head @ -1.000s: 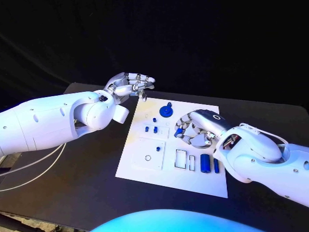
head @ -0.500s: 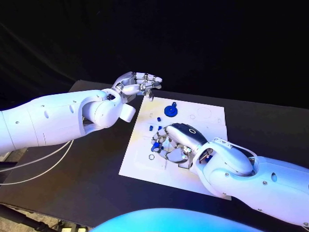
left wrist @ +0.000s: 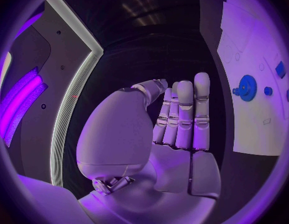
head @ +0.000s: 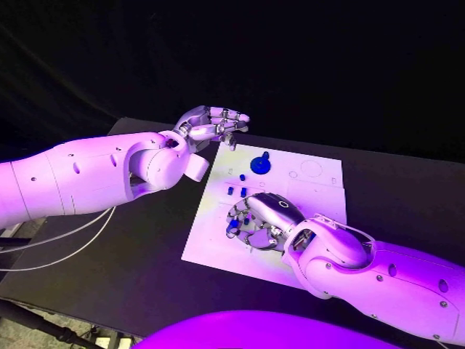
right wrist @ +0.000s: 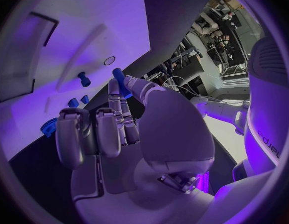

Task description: Assemble the parts on the task board

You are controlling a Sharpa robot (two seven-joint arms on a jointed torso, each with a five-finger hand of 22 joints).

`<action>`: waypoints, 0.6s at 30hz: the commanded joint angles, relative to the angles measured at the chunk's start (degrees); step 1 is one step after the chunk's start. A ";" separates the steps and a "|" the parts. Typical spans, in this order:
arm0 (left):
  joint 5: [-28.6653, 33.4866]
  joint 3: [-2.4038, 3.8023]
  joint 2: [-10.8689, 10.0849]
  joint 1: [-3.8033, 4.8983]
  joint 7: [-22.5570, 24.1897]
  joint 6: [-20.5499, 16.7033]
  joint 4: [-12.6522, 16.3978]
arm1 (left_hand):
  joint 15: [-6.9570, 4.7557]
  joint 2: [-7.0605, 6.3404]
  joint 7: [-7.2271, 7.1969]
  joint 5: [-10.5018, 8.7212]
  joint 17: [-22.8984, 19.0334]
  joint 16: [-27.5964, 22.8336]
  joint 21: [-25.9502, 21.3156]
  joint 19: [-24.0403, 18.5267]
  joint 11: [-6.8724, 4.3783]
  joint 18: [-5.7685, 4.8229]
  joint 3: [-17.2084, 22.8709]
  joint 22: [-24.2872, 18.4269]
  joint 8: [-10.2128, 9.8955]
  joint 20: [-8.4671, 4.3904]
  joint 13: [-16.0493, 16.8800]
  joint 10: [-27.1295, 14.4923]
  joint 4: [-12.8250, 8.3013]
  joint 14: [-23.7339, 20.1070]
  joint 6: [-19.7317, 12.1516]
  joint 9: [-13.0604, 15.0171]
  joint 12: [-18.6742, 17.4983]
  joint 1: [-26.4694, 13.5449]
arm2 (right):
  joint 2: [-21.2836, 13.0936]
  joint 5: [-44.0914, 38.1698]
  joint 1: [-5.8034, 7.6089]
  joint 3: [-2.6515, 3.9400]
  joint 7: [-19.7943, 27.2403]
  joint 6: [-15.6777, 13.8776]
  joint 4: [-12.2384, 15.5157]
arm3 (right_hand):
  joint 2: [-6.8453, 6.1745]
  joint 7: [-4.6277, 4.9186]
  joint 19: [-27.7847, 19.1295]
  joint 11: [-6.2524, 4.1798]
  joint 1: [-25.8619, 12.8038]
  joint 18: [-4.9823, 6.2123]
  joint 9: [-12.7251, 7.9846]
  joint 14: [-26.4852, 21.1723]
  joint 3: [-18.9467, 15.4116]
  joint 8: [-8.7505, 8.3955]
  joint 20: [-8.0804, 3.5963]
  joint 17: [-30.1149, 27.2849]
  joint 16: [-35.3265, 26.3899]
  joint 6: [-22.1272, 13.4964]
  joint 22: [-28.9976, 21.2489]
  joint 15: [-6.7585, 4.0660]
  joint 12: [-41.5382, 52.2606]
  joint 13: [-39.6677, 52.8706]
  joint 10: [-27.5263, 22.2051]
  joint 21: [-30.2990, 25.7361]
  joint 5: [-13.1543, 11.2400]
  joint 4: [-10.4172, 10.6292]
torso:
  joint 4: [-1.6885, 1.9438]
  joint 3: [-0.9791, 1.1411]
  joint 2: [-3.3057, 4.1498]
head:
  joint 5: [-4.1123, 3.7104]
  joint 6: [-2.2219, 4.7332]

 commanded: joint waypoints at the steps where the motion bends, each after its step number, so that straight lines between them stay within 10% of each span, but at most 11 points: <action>1: 0.34 0.02 0.09 0.02 0.30 1.04 0.12 | 0.14 0.62 0.03 0.28 -0.05 -0.16 -0.27 0.36 0.00 0.87 -0.12 -0.05 0.00 0.03 0.05 -0.47 -0.09 -0.45 -0.17 -0.07 0.20 0.04 | 0.39 -1.51 -0.28 -0.05 1.28 0.98 -0.41 | 0.39 0.14 3.24 0.05 0.18 -0.63 0.87 2.29 0.30 0.40 -0.42 -0.05 0.23 0.38 12.42 -0.22 -0.02 -0.02 0.38 0.03 0.20 0.02 | -0.01 0.05 0.02 | 0.11 -0.20; 18: 0.34 0.02 -0.12 0.02 0.28 0.98 0.18 | 0.14 0.62 0.03 0.28 -0.05 -0.16 -0.27 0.36 0.00 0.87 -0.12 -0.05 0.00 0.03 0.05 -0.47 -0.09 -0.45 -0.17 -0.07 0.20 0.04 | 0.83 -2.84 -0.77 -0.18 0.12 3.25 -1.44 | 0.24 0.22 3.25 0.11 0.06 -0.64 0.91 2.30 0.21 0.39 -0.41 0.02 0.26 0.26 12.44 -0.18 -0.11 -0.04 0.33 0.04 0.30 0.00 | 0.02 -0.02 -0.02 | 0.13 -0.33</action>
